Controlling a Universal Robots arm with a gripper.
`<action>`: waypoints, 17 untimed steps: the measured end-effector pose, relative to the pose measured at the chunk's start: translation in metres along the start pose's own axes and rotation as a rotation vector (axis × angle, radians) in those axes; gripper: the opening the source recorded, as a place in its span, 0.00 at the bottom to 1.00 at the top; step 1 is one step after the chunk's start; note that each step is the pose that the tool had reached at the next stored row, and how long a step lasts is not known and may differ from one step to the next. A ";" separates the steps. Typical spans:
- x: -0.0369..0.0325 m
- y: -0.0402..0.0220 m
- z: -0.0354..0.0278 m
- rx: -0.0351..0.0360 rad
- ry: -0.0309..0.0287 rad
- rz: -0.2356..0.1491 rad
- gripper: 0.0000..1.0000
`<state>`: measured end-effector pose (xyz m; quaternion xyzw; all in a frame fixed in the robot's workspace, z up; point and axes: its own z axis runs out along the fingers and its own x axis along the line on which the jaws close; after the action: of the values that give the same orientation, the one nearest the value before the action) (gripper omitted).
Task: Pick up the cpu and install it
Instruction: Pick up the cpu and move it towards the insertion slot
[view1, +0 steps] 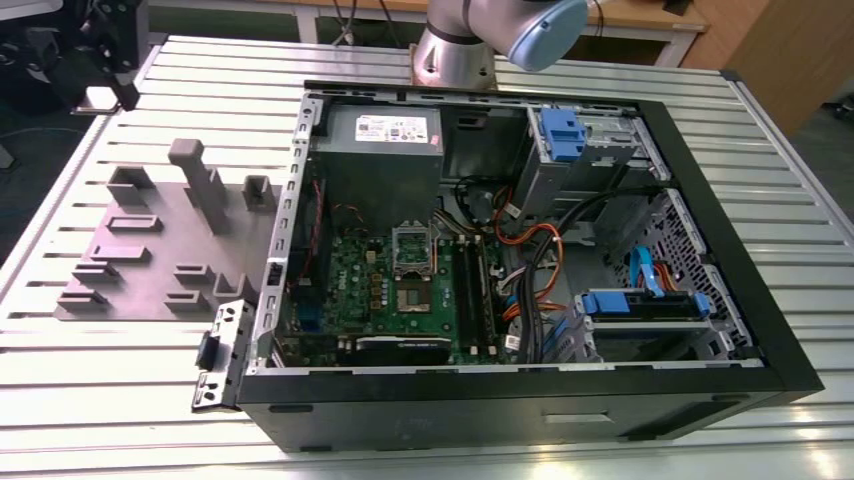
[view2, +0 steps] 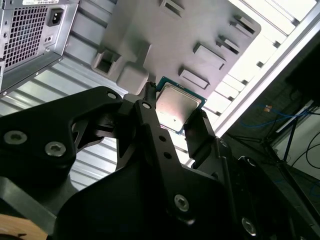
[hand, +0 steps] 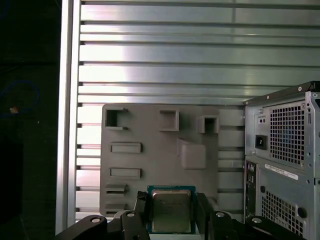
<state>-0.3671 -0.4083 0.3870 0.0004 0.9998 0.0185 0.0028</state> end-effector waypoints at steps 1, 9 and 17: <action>-0.0006 0.0000 0.0000 0.0000 0.0000 0.000 0.47; -0.0057 0.0000 0.0000 0.0000 0.0001 0.000 0.47; -0.0109 0.0000 0.0000 0.0000 0.0001 0.000 0.47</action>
<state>-0.3562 -0.4083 0.3871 0.0004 0.9998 0.0185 0.0027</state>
